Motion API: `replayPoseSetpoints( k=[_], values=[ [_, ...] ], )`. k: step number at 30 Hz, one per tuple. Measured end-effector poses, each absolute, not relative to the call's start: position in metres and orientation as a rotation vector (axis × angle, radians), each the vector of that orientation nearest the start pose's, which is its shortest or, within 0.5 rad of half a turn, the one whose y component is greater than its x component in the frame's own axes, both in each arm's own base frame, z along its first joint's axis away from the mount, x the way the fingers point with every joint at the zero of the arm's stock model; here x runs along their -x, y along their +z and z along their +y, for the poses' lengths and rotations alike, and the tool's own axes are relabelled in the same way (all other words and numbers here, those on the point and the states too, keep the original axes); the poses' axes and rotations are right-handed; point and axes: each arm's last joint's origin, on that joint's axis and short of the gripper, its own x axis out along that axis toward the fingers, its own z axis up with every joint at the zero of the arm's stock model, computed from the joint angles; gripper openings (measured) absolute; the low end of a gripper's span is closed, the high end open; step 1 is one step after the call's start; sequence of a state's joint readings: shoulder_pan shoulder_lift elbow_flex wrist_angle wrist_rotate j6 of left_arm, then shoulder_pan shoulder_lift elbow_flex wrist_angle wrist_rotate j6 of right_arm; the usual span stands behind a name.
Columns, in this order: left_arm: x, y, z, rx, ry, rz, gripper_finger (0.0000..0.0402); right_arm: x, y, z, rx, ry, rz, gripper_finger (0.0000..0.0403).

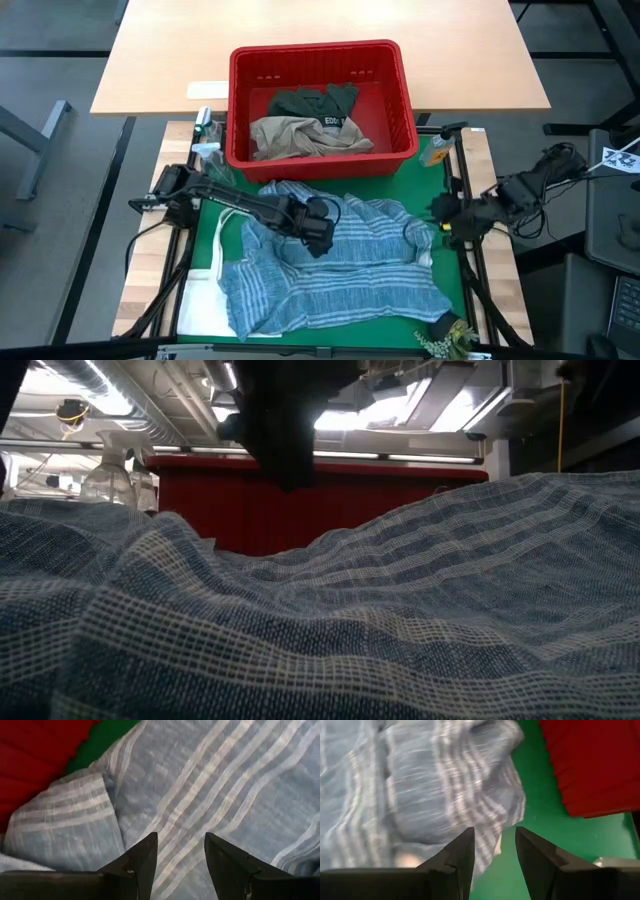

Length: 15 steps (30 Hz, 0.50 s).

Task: Fold Laundry from Bin
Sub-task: Fold the blue checkered polo shirt

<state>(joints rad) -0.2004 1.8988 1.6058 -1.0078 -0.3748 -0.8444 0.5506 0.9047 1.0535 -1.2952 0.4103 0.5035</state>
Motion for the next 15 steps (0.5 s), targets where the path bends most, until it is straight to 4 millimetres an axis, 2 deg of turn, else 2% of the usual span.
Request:
replayPoseSetpoints(
  k=[7,11,15],
  values=[
    [-0.379,0.244,-0.045,0.402,0.718,1.065,0.0157,-0.109,0.281,0.031,-0.09,-0.225,0.901,0.0143],
    [-0.373,0.228,-0.034,0.429,0.804,1.083,0.0157,-0.11,0.265,0.025,-0.062,-0.242,0.944,0.0143],
    [-0.369,0.209,-0.02,0.468,0.899,1.054,0.0157,-0.111,0.256,0.023,-0.017,-0.242,0.973,0.0143]
  ],
)
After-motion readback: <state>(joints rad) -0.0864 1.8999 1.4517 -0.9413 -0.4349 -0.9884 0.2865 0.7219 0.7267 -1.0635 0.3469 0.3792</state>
